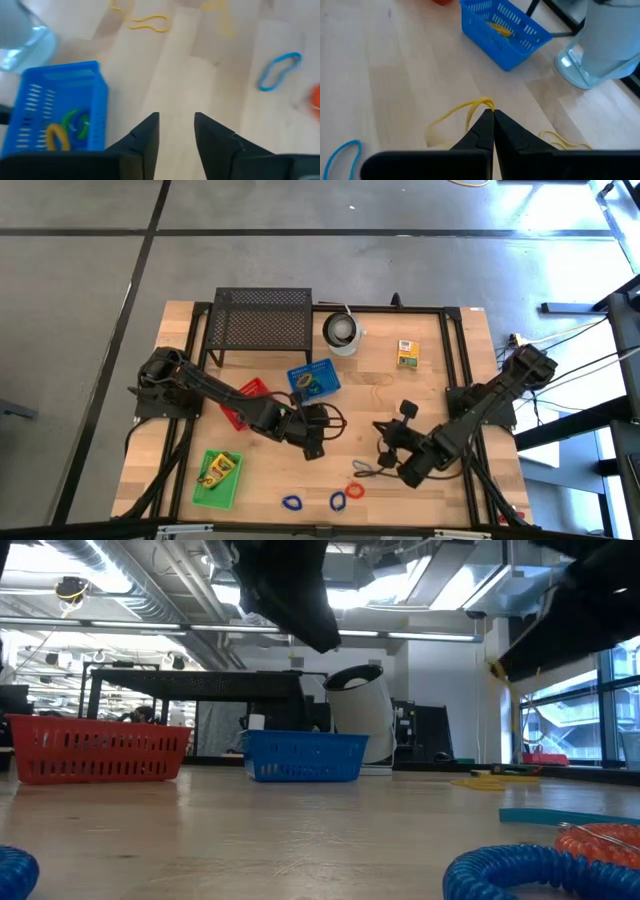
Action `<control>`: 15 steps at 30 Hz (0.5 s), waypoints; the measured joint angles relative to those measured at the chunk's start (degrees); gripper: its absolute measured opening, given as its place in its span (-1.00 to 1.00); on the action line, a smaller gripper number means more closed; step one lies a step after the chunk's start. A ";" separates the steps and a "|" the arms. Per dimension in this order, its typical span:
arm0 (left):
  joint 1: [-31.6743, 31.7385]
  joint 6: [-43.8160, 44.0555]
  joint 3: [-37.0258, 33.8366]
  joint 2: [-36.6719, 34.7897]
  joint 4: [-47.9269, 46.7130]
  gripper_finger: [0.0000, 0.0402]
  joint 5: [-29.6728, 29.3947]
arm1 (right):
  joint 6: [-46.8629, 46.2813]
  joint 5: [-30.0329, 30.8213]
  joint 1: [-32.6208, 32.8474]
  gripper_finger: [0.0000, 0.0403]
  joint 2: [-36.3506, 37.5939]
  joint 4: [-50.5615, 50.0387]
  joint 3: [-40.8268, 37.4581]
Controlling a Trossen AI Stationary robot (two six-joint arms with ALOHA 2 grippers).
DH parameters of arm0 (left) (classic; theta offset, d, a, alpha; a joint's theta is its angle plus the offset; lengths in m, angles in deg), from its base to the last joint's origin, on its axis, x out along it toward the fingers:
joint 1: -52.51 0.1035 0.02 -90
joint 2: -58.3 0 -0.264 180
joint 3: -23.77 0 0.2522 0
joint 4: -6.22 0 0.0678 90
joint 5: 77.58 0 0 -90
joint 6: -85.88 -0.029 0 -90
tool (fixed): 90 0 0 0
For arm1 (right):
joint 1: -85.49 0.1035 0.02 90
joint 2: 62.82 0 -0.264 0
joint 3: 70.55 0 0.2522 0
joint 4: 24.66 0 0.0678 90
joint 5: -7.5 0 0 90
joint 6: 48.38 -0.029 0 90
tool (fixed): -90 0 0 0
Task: Pick & Place Office Desk Supplies
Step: Put the yellow rubber band into the red bin
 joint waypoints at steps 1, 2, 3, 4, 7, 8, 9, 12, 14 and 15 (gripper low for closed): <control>-0.09 -0.33 0.00 0.00 0.36 -0.39 1.06 | 0.58 -0.80 -0.79 -0.97 0.00 0.37 0.02; -0.24 -0.54 0.00 0.02 0.90 -0.36 2.04 | 1.25 -1.78 -1.61 -0.97 0.01 0.80 0.02; -0.36 -0.76 0.00 0.02 1.64 -0.32 2.76 | 2.23 -2.91 -2.43 -0.97 0.02 1.42 0.02; -0.56 -1.23 0.00 0.02 2.57 -0.28 3.41 | 3.42 -4.14 -3.19 -0.97 0.02 2.35 0.02; -1.39 -3.09 0.00 0.02 5.50 -0.16 4.21 | 9.36 -8.24 -5.17 -0.97 0.02 6.86 0.02; -1.64 -3.53 0.00 0.02 6.49 -0.13 4.28 | 12.10 -9.71 -5.71 -0.97 0.04 8.81 0.02; -1.95 -3.91 0.00 0.02 7.22 -0.09 4.30 | 14.98 -11.04 -6.23 -0.97 0.04 10.88 0.02; -2.71 -3.98 0.00 0.04 8.76 -0.01 4.31 | 24.12 -13.87 -7.41 -0.96 0.04 17.09 0.02; -3.00 -3.32 0.00 0.04 10.22 0.03 4.25 | 30.74 -14.39 -7.93 -0.96 0.04 21.16 0.02; -3.12 -3.05 0.00 0.04 10.89 0.04 4.03 | 33.98 -14.39 -8.17 -0.96 0.04 23.16 0.04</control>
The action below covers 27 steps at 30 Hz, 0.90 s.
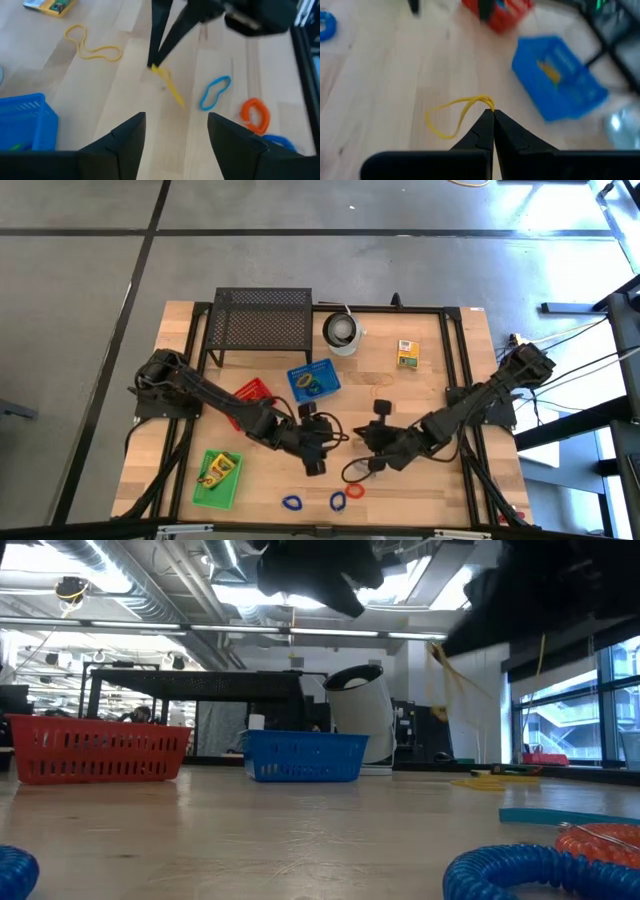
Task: Pick & Place Office Desk Supplies
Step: Put the yellow rubber band into the red bin
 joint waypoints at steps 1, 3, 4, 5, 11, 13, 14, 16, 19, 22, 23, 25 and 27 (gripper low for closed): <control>-0.16 0.37 0.00 0.00 0.66 0.04 -0.47 | 3.34 0.00 -0.20 -0.96 0.00 1.98 0.00; -0.37 0.64 0.00 0.00 1.85 0.04 -1.67 | 9.73 -0.42 -0.58 -0.96 0.02 5.74 0.00; -0.58 0.60 0.00 0.00 2.41 0.04 -2.24 | 12.92 -1.15 -0.74 -0.96 0.02 7.60 0.00; -0.60 0.56 0.00 0.00 2.68 0.04 -2.72 | 15.72 -1.83 -0.87 -0.96 0.02 9.27 0.00; -0.58 1.81 0.00 0.27 3.84 0.03 -2.53 | 27.99 -4.52 -1.50 -0.96 0.02 16.93 0.00; -0.58 2.08 -0.02 0.61 4.15 0.03 -2.51 | 31.04 -4.51 -1.59 -0.96 0.02 18.17 0.02; -0.61 2.08 -0.07 0.74 4.30 0.03 -2.36 | 32.49 -4.51 -1.69 -0.96 0.02 18.52 0.02; -0.58 2.31 0.00 1.37 5.90 0.03 -2.00 | 34.71 -4.52 -1.80 -0.96 0.02 18.98 0.02; -0.61 3.33 -0.08 1.82 5.52 0.02 -2.48 | 36.89 -4.83 -1.99 -0.96 0.04 19.43 0.02; -0.61 4.44 -0.04 2.16 5.51 -0.01 -5.11 | 38.51 -5.60 -2.14 -0.96 0.04 19.60 0.02; -0.59 4.42 -0.04 2.16 5.65 -0.03 -5.57 | 38.93 -5.58 -2.19 -0.96 0.04 19.66 0.04; -0.58 4.39 -0.04 2.19 5.93 -0.12 -5.98 | 39.38 -5.60 -2.24 -0.96 0.04 19.65 0.04; -0.58 4.14 -0.04 2.36 5.81 -0.23 -6.62 | 39.94 -5.59 -2.44 -0.96 0.04 19.65 0.04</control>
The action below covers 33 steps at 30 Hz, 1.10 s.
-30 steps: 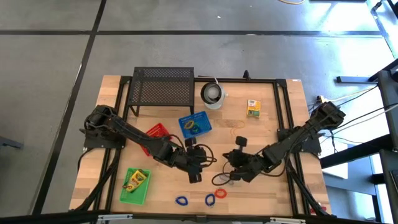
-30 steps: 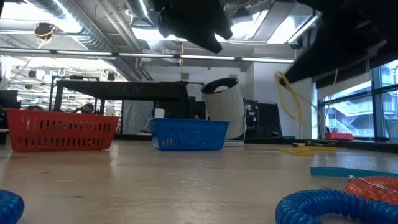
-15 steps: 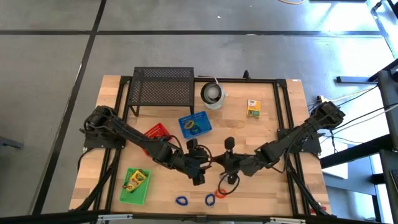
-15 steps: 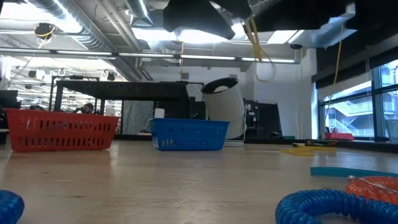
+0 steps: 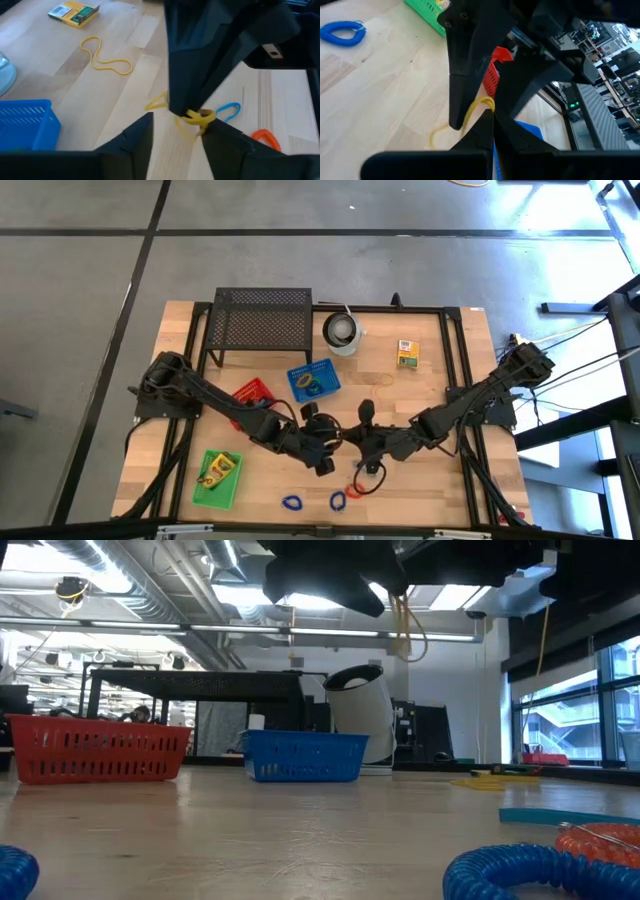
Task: Pick & Place Office Desk Supplies
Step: Put the yellow rubber band into the red bin
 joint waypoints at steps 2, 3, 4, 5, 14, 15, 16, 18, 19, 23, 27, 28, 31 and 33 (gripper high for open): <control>0.00 0.00 0.00 0.00 0.04 -0.37 -0.26 | 0.39 0.01 -0.29 -0.96 0.00 -0.01 0.00; 0.00 0.00 0.00 0.00 0.05 -0.45 -0.28 | 0.45 0.01 -0.47 -0.96 0.00 -0.01 0.00; -0.02 0.00 0.00 0.00 0.01 -0.53 -0.28 | 0.45 0.01 -0.60 -0.96 0.00 -0.01 0.00; -0.02 -0.07 0.00 0.00 0.00 -0.61 -0.28 | 0.45 0.00 -0.76 -0.96 0.00 -0.01 0.00; -0.01 -0.07 0.00 0.00 -0.07 -0.99 0.94 | -2.69 -0.01 -1.25 -0.96 0.00 -0.04 0.00; -0.02 -0.06 0.00 0.00 -0.12 -0.99 0.94 | -4.19 -0.01 -1.25 -0.95 0.00 -0.04 0.00; -0.02 -0.07 0.00 0.00 -0.28 -0.99 0.92 | -5.90 -0.02 -1.33 -0.93 0.00 -0.04 0.00; -0.01 -0.07 0.00 0.00 -0.70 -0.98 0.82 | -9.37 -0.72 -1.63 -0.87 0.00 -0.04 0.00; 0.00 -0.01 0.00 -0.01 -1.00 -0.98 0.67 | -10.77 -1.79 -1.79 -0.83 0.00 -0.04 0.00; -0.02 0.94 0.00 -0.02 -1.92 -0.99 0.74 | -14.80 -5.95 -2.44 -0.61 0.00 -2.71 1.13; 0.00 0.94 0.00 -0.06 -1.87 -0.98 0.62 | -20.05 -6.00 -2.52 -0.34 0.00 -16.03 6.84; 0.00 0.92 0.00 -0.20 -1.98 -0.98 0.63 | -21.80 -6.00 -2.52 -0.27 0.00 -20.74 8.80; 0.02 1.05 0.02 -0.45 -2.67 -0.99 0.44 | -27.68 -6.04 -2.36 -0.07 0.00 -34.22 14.92; 0.02 1.03 0.02 -0.61 -3.56 -0.99 0.48 | -31.66 -5.96 -1.98 0.04 0.00 -43.44 18.46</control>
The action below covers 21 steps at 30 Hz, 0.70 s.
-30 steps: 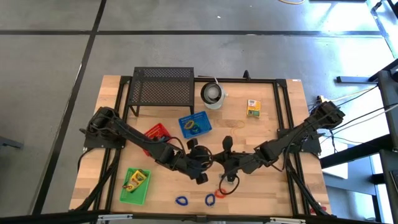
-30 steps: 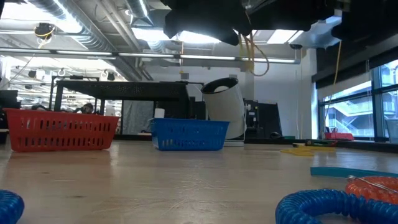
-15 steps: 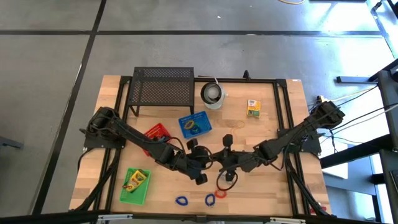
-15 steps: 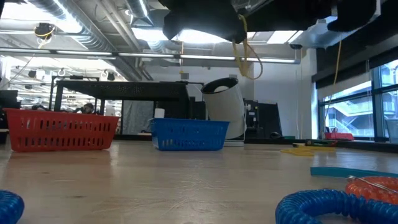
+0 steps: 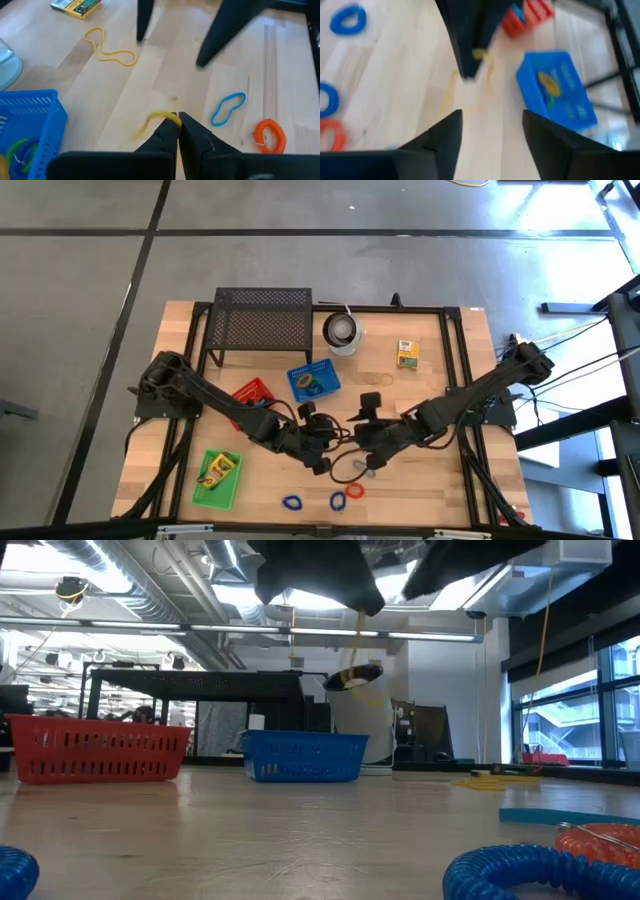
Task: Pick & Place Office Desk Supplies
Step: Put the yellow rubber band into the red bin
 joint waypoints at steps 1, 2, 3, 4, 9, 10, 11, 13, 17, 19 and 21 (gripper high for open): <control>0.08 0.00 0.00 -0.08 -0.33 -0.99 -0.04 | -2.01 -0.03 0.21 0.08 0.00 -3.73 1.57; 0.09 -0.02 0.00 -0.31 -1.43 -0.98 -0.21 | -4.01 -0.02 0.44 0.12 0.00 -6.95 2.93; 0.09 -0.01 0.00 -0.70 -3.41 -0.98 -0.72 | -6.13 -0.01 0.71 0.15 0.00 -9.53 4.03; 0.13 0.45 0.00 -1.06 -5.33 -0.98 -1.43 | -8.06 -0.01 0.96 0.17 0.02 -11.65 4.79; 0.90 7.81 0.02 -3.95 -19.57 -0.99 -6.27 | -13.30 0.08 2.20 0.19 0.02 -16.42 5.65; 1.00 9.76 0.02 -4.82 -22.99 -0.99 -7.22 | -14.15 0.08 2.46 0.18 0.02 -16.94 5.65; 1.10 11.94 0.02 -5.85 -26.79 -0.99 -8.22 | -14.67 0.14 2.68 0.17 0.02 -16.95 5.60; 1.25 16.40 0.02 -7.57 -33.58 -0.97 -9.70 | -15.71 0.19 2.96 0.15 0.02 -16.65 5.14; 1.22 25.53 0.02 -11.75 -45.93 -0.97 -12.00 | -15.94 0.61 3.25 0.10 0.02 -16.62 3.97; 0.95 29.97 0.02 -13.52 -51.25 -0.98 -12.81 | -16.40 0.62 3.25 0.08 0.02 -16.68 3.24; 0.48 33.97 0.02 -15.20 -55.33 -0.99 -13.43 | -17.53 0.62 3.26 0.06 0.02 -16.63 2.84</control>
